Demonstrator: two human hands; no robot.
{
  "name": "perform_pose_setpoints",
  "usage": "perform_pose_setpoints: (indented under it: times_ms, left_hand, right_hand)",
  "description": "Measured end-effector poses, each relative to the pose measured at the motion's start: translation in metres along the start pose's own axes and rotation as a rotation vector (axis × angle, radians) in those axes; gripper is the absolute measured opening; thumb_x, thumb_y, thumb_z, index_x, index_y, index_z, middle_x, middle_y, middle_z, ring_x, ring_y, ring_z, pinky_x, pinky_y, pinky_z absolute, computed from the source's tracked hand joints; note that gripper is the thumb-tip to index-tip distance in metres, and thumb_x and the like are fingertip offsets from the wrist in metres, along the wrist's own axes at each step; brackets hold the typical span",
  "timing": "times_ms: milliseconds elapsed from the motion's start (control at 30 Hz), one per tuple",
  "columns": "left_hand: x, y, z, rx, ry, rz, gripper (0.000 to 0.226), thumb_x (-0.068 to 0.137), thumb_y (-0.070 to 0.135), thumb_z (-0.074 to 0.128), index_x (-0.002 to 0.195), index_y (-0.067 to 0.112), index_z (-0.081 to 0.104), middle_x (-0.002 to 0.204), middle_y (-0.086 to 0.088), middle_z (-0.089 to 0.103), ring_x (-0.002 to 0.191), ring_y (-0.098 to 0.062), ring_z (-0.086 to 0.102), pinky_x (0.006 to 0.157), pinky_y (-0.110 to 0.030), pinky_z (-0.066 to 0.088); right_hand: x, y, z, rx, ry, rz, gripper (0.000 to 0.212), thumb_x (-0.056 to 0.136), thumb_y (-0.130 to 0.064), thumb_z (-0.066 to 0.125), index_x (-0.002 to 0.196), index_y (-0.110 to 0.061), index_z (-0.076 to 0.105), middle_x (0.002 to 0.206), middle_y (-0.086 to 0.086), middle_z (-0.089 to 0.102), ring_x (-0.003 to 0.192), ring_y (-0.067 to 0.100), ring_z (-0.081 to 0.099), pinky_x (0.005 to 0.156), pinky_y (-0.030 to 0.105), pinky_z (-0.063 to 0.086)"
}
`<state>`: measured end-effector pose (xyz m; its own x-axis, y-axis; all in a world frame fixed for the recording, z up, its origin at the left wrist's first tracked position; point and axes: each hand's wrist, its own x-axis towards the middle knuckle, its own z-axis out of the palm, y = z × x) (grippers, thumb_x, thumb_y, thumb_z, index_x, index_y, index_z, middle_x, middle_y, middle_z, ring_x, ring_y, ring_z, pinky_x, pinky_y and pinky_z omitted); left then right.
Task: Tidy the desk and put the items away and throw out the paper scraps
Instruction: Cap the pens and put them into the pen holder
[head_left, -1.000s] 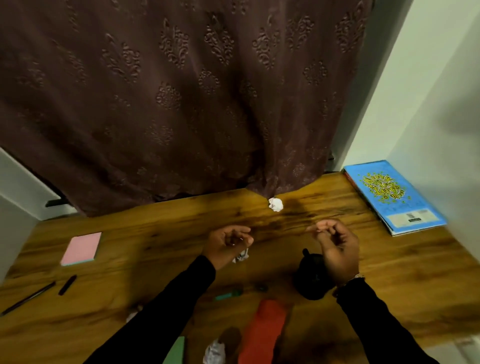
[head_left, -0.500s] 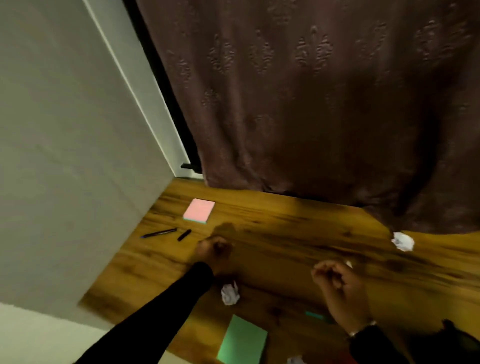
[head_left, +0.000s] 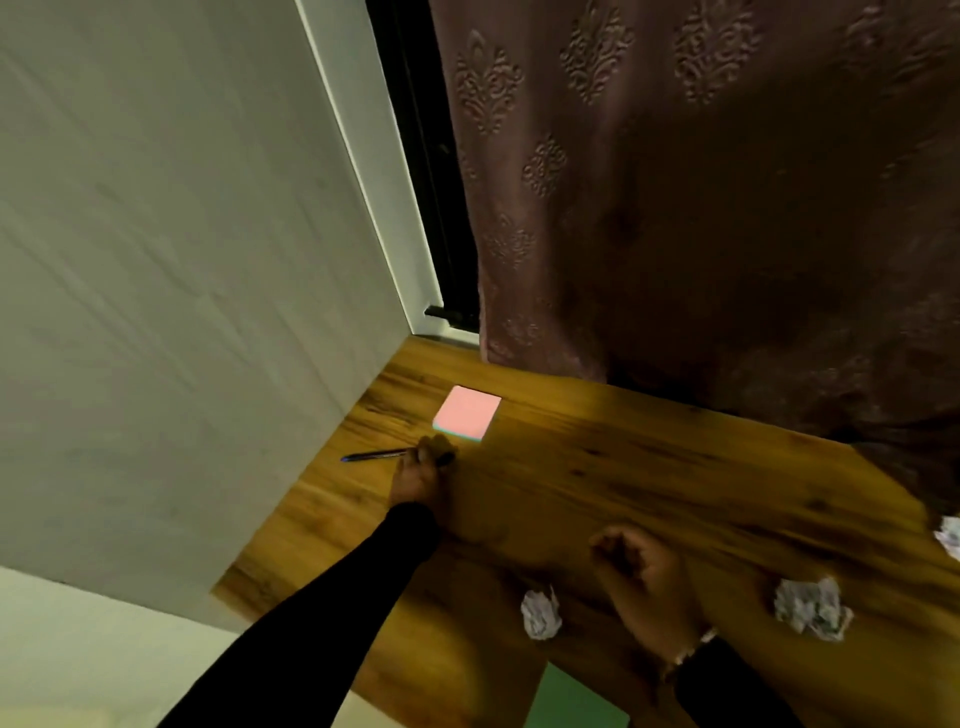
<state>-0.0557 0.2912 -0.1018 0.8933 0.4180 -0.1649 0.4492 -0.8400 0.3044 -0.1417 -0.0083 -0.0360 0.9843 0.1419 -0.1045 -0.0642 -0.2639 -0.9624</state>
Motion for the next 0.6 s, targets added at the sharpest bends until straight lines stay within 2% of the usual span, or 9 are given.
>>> perform_pose_setpoints:
  times_ms: [67,133,200,267,367,433,467,567,600]
  left_hand:
    - [0.008,-0.008,-0.012,-0.011,0.075,0.030,0.043,0.091,0.018,0.060,0.131,0.007,0.050,0.133,-0.018,0.049,0.118,-0.035,0.053,0.098,-0.041,0.047]
    - [0.026,-0.024,-0.024,-0.005,0.135,0.056,0.033,0.098,0.019,0.049,0.126,0.003,0.054,0.125,-0.023,0.051,0.114,-0.039,0.054,0.098,-0.045,0.045]
    - [0.043,-0.043,-0.036,-0.008,0.166,0.028,0.038,0.099,0.020,0.038,0.128,0.004,0.058,0.119,-0.026,0.054,0.110,-0.043,0.054,0.095,-0.045,0.045]
    - [0.059,-0.072,-0.038,-0.013,0.177,0.070,0.040,0.094,0.020,0.044,0.127,0.007,0.062,0.122,-0.025,0.058,0.111,-0.042,0.057,0.096,-0.046,0.049]
    - [0.065,-0.105,-0.036,0.072,0.050,0.164,0.040,0.078,0.040,0.067,0.115,0.025,0.071,0.123,-0.004,0.069,0.108,-0.022,0.065,0.102,-0.042,0.050]
    - [0.069,-0.112,-0.031,0.042,0.034,0.246,0.046,0.062,0.057,0.069,0.102,0.035,0.074,0.115,0.012,0.070,0.108,-0.012,0.064,0.102,-0.031,0.046]
    - [0.064,-0.108,-0.034,0.041,0.031,0.285,0.047,0.062,0.060,0.068,0.102,0.035,0.073,0.115,0.012,0.068,0.112,-0.011,0.062,0.101,-0.027,0.043]
    - [0.042,-0.080,-0.034,0.131,0.008,0.485,0.024,0.083,0.035,0.070,0.107,0.037,0.073,0.125,0.001,0.068,0.106,-0.016,0.065,0.095,-0.029,0.050]
    - [0.038,-0.071,-0.029,0.090,0.035,0.576,0.031,0.085,0.027,0.068,0.112,0.042,0.067,0.126,-0.005,0.068,0.104,-0.020,0.067,0.092,-0.032,0.054]
  right_hand:
    - [0.015,-0.014,0.016,-0.004,-0.034,-0.041,0.016,0.085,-0.004,0.069,0.084,-0.020,0.068,0.085,-0.011,0.070,0.076,0.004,0.065,0.065,0.018,0.051]
    - [0.025,-0.023,0.030,-0.005,-0.052,-0.066,0.015,0.084,-0.006,0.070,0.083,-0.021,0.068,0.081,-0.005,0.069,0.074,0.008,0.065,0.063,0.020,0.052]
    - [0.030,-0.028,0.045,0.010,-0.066,-0.063,0.014,0.084,-0.007,0.070,0.081,-0.021,0.068,0.077,0.001,0.069,0.069,0.010,0.064,0.061,0.022,0.052]
    - [0.030,-0.029,0.055,0.022,-0.085,-0.043,0.013,0.085,-0.008,0.069,0.080,-0.020,0.068,0.075,0.003,0.068,0.064,0.010,0.062,0.057,0.020,0.050]
    - [0.030,-0.023,0.067,0.033,-0.113,-0.010,0.013,0.085,-0.009,0.069,0.079,-0.020,0.068,0.072,0.004,0.067,0.058,0.008,0.059,0.056,0.022,0.050]
    - [0.030,-0.018,0.071,0.033,-0.126,-0.006,0.015,0.085,-0.011,0.069,0.078,-0.023,0.067,0.071,0.003,0.066,0.061,0.018,0.060,0.058,0.030,0.051]
    - [0.030,-0.017,0.071,0.030,-0.130,-0.011,0.015,0.086,-0.012,0.069,0.077,-0.024,0.066,0.070,0.003,0.066,0.062,0.020,0.060,0.058,0.032,0.051]
    - [0.031,-0.018,0.069,0.004,-0.137,-0.005,0.014,0.086,-0.012,0.068,0.080,-0.024,0.066,0.070,-0.002,0.065,0.058,0.006,0.057,0.056,0.026,0.048]
    - [0.034,-0.020,0.067,-0.012,-0.136,-0.009,0.012,0.087,-0.013,0.067,0.086,-0.025,0.066,0.075,-0.003,0.067,0.063,0.005,0.060,0.059,0.027,0.050]
